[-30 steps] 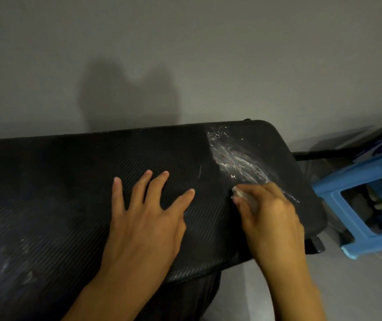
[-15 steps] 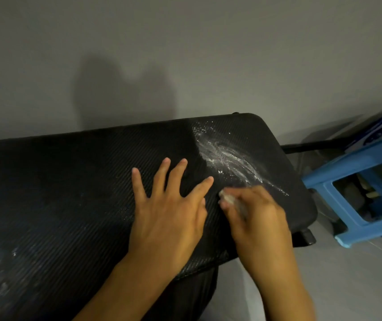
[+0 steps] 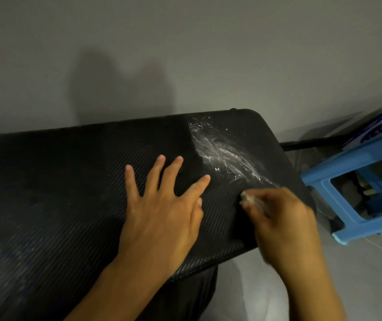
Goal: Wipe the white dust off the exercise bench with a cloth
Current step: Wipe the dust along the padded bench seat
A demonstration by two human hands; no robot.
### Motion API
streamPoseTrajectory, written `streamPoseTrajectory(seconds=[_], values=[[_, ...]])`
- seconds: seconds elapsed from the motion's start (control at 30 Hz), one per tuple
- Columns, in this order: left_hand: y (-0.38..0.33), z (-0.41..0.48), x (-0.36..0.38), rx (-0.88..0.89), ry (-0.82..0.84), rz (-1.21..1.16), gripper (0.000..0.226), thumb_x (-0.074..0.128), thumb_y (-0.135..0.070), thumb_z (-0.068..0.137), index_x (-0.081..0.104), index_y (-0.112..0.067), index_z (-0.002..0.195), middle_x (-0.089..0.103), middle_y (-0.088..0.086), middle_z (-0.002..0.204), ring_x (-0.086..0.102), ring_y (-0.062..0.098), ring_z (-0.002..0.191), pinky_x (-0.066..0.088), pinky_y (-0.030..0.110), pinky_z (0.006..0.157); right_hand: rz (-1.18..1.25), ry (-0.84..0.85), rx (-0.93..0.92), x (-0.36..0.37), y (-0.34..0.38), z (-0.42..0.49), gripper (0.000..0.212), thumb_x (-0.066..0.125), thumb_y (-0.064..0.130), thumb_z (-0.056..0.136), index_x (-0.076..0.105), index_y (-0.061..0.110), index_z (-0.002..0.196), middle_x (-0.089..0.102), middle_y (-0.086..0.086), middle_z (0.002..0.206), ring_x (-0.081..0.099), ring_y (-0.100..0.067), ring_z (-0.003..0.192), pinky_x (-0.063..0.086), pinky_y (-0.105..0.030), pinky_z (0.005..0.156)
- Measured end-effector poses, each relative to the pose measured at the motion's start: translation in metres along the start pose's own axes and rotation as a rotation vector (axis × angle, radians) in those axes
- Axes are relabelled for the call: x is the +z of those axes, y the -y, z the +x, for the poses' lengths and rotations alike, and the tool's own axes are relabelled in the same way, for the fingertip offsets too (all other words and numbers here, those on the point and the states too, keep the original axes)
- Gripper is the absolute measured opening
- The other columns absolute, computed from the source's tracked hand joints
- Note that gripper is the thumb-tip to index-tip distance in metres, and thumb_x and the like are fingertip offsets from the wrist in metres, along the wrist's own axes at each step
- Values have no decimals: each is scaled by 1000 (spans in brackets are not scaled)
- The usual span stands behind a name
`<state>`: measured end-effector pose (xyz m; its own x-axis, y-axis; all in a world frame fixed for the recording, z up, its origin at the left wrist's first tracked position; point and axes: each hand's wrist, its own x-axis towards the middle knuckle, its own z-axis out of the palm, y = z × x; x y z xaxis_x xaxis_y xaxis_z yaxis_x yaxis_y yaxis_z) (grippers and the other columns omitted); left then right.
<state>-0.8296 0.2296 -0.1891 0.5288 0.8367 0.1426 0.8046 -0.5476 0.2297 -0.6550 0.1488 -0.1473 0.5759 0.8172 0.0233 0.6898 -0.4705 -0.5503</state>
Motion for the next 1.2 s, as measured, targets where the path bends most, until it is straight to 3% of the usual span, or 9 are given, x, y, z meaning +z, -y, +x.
streamPoseTrajectory(seconds=[0.1,0.23,0.47,0.57,0.67,0.83,0.93,1.03,1.2], values=[[0,0,0,1,7,6,48,36,-46,100,50,-48,146,42,10,160,31,36,152,20,75,116,-117,-106,-19,6,10,17,23,66,33,94,71,29,116,57,6,107,62,-23,97,53,-44,80],[0,0,0,-5,6,-4,48,36,-47,100,50,-48,145,42,10,160,32,35,152,20,75,116,30,26,-136,14,21,0,20,68,32,91,71,34,111,60,17,105,63,-10,96,55,-39,80],[0,-1,-1,-7,14,-19,47,36,-47,100,51,-49,144,42,8,160,31,34,152,19,74,117,-131,-117,-14,15,23,32,24,62,33,97,69,28,119,56,5,111,61,-24,99,49,-38,76],[1,0,-1,-10,9,-26,47,38,-48,99,52,-49,144,42,8,160,31,34,152,17,73,118,-54,0,-137,17,24,22,20,66,32,93,71,33,112,59,12,106,63,-15,97,53,-40,79],[1,-1,-1,-14,4,-37,46,39,-48,99,52,-48,144,43,8,159,31,34,152,17,73,118,20,56,-94,8,16,13,17,71,34,89,73,37,105,63,15,103,65,-12,97,54,-42,83],[0,0,-3,-11,10,-38,46,42,-47,99,52,-48,144,42,7,160,30,33,153,17,72,119,-157,-95,-100,19,27,39,25,64,29,96,69,23,120,56,2,111,62,-25,96,52,-41,79],[0,-1,-3,-13,13,-38,46,41,-47,99,52,-48,144,42,8,160,31,33,152,17,72,119,-60,15,-191,22,27,29,21,66,30,94,71,29,115,59,9,109,63,-17,96,54,-43,80],[1,-1,-3,-17,14,-38,46,40,-47,99,52,-48,144,42,8,160,30,33,153,16,72,119,37,75,-121,11,17,21,18,71,33,90,73,36,107,63,14,106,64,-12,99,55,-44,85],[1,-1,-3,-7,17,-40,46,40,-47,99,53,-48,143,42,8,160,31,33,152,18,72,119,-133,-96,-107,19,27,51,24,63,31,96,69,24,119,58,1,111,62,-26,99,53,-44,82]])
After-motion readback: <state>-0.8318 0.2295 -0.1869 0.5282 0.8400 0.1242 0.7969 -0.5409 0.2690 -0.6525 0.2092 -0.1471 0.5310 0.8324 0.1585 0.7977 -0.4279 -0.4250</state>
